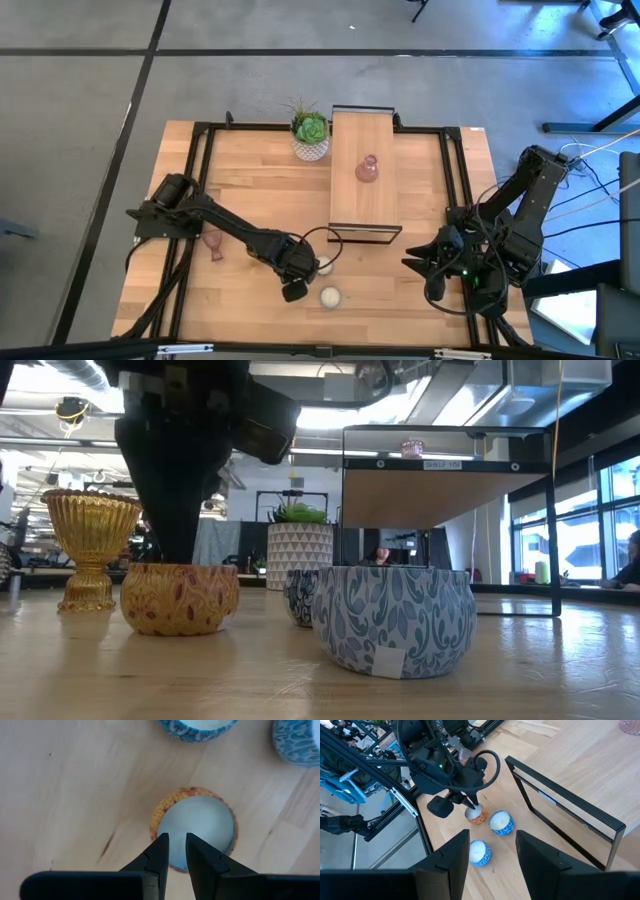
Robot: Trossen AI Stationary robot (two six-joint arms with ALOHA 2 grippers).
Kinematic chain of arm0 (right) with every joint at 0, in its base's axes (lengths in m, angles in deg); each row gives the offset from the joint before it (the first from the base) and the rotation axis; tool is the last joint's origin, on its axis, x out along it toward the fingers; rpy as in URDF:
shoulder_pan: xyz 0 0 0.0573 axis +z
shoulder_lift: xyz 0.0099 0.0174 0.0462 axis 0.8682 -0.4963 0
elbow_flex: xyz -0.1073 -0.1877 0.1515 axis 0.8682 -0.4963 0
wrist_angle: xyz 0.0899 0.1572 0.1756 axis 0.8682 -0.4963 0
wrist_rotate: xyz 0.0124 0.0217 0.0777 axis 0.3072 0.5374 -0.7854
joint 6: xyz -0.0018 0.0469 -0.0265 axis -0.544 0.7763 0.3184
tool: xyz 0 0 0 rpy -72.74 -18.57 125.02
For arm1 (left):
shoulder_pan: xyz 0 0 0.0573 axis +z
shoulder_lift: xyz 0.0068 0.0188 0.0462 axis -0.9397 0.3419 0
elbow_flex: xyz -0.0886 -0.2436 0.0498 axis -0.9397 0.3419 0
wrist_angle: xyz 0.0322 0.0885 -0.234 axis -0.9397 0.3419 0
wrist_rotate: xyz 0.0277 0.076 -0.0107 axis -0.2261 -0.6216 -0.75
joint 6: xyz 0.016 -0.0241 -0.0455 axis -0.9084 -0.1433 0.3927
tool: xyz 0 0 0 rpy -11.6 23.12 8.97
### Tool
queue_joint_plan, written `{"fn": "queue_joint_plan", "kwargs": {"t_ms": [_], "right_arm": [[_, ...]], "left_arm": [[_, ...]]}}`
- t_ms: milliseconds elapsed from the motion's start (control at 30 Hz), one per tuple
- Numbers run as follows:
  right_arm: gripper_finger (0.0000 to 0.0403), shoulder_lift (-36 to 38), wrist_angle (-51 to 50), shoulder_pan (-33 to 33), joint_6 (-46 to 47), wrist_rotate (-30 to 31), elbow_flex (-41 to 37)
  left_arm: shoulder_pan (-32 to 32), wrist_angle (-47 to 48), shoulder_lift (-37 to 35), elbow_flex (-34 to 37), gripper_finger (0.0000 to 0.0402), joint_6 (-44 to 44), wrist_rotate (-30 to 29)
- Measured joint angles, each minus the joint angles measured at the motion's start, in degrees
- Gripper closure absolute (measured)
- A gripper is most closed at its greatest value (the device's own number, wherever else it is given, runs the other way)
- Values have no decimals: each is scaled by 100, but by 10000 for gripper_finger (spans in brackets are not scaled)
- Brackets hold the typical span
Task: Pick & Place candle stick holders
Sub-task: Put the orange patterned scented candle on the shelf
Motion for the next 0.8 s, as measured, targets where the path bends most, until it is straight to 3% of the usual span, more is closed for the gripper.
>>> {"fn": "queue_joint_plan", "kwargs": {"t_ms": [800], "right_arm": [[238,0,0,-9,0,4,0]], "left_arm": [[56,334,-122,-2,341,-266,-311]]}}
